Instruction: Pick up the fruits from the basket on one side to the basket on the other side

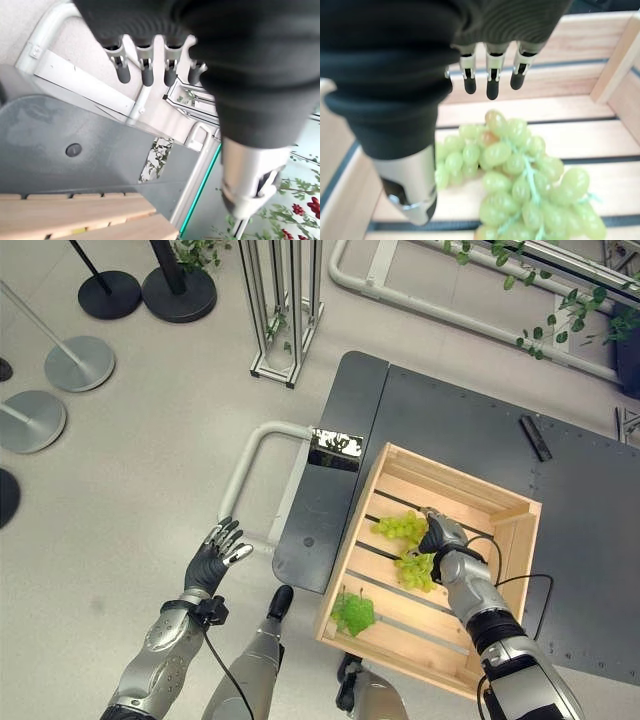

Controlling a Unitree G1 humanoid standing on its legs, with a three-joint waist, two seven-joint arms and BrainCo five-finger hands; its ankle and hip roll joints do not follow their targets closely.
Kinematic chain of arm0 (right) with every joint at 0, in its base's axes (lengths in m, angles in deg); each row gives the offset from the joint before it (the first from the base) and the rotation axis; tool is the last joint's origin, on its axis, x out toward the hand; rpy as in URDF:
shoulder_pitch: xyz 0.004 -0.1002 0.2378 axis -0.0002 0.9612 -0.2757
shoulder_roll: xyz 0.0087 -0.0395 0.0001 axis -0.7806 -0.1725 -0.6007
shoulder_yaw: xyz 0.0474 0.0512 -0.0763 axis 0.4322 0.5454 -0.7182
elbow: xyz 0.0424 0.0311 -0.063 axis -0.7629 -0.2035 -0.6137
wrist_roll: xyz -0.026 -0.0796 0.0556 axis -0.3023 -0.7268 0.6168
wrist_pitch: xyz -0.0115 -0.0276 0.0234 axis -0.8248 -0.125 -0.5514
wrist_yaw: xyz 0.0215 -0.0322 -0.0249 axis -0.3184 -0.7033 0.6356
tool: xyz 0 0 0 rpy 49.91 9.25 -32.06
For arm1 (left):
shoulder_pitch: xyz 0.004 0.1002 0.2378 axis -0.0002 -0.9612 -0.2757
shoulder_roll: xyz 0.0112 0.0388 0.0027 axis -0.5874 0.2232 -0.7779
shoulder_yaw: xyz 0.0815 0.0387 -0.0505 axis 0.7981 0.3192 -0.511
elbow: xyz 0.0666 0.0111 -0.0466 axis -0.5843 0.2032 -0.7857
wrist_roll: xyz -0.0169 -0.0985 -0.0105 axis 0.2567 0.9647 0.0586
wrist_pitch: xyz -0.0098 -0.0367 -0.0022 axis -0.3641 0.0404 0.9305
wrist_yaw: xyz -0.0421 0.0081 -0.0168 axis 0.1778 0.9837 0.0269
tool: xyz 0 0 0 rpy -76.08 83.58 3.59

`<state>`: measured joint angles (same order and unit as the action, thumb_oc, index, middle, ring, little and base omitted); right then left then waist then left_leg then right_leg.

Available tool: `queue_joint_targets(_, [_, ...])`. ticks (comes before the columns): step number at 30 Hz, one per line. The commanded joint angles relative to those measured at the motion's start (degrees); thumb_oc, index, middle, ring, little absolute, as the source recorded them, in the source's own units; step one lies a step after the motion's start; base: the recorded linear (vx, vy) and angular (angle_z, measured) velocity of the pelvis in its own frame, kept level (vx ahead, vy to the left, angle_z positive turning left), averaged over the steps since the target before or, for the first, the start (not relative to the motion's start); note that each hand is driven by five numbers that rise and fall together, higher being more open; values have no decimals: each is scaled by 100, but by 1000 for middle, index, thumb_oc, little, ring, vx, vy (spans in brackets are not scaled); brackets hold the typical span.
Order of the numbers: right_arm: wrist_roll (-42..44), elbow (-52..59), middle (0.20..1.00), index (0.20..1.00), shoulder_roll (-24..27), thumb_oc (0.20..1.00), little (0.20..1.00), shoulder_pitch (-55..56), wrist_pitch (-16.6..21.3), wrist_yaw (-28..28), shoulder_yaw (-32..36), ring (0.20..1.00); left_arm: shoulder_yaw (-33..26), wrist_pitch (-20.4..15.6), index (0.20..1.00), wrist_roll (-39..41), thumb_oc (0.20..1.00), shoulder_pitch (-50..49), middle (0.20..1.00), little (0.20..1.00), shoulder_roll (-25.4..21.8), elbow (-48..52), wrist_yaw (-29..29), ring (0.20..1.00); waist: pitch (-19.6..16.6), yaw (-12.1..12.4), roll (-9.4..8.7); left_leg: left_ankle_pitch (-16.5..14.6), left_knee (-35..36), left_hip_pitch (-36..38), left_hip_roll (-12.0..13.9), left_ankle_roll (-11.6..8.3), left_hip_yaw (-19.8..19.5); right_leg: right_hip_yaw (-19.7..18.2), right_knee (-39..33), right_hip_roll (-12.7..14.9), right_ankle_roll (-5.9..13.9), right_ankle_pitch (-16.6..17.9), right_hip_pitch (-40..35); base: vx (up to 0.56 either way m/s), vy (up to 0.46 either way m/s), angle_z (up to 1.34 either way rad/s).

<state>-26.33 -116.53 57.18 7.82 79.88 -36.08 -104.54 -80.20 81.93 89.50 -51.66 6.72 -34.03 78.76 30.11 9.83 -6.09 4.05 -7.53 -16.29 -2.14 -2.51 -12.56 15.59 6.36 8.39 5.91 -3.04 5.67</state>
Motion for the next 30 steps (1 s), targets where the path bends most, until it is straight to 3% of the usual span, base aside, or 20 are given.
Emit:
queue_joint_targets(1, [-205, -149, 1000, 1000, 242, 1000, 1000, -457, -36, -176, -244, 1000, 21, -213, 1000, 84, 1000, -249, 1000, 1000, -54, 873, -58, 1000, -33, 39, 71, -266, 115, 19, 40, 14, 160, -217, 827, 346, 27, -595, 317, 0, 0, 0])
queue_joint_targets(18, [176, -613, 1000, 1000, -300, 1000, 1000, -487, -89, -590, -500, 1000, 335, -306, 1000, 129, 1000, -55, 1000, 1000, 10, 917, 181, 1000, -32, 50, 205, -141, 116, -409, 111, -50, 94, -137, 826, 294, -28, -585, 669, 1, -4, 1])
queue_joint_targets(30, [-361, -1036, 1000, 1000, -355, 1000, 1000, -985, -253, -578, -952, 1000, 420, -371, 1000, 186, 1000, -69, 1000, 1000, -60, 1067, 327, 1000, -32, 99, 364, -110, 37, -727, 110, -96, 36, -92, 952, 297, -68, -647, 970, 0, 0, 0])
